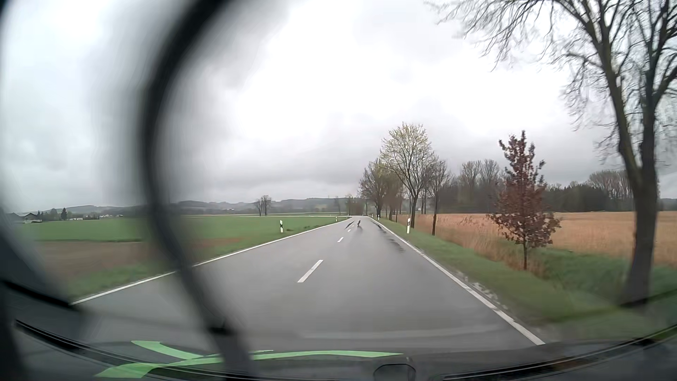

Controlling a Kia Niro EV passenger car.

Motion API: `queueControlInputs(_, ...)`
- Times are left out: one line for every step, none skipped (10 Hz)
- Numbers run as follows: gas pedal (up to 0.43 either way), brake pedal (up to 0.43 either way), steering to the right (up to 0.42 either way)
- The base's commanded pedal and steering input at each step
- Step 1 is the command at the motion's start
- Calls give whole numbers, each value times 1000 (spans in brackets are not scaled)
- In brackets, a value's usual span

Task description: Follow the waypoints while adhering to traffic rules and regulations

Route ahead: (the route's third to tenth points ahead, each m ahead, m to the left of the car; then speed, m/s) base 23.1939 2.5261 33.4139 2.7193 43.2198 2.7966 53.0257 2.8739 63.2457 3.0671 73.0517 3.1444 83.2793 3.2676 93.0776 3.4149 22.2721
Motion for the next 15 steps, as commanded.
queueControlInputs(177,0,-1)
queueControlInputs(169,0,-1)
queueControlInputs(150,0,-1)
queueControlInputs(130,0,-1)
queueControlInputs(130,0,-1)
queueControlInputs(138,0,-1)
queueControlInputs(150,0,-1)
queueControlInputs(150,0,-1)
queueControlInputs(157,0,-2)
queueControlInputs(157,0,-3)
queueControlInputs(150,0,-3)
queueControlInputs(150,0,-3)
queueControlInputs(150,0,-3)
queueControlInputs(150,0,-5)
queueControlInputs(150,0,-5)
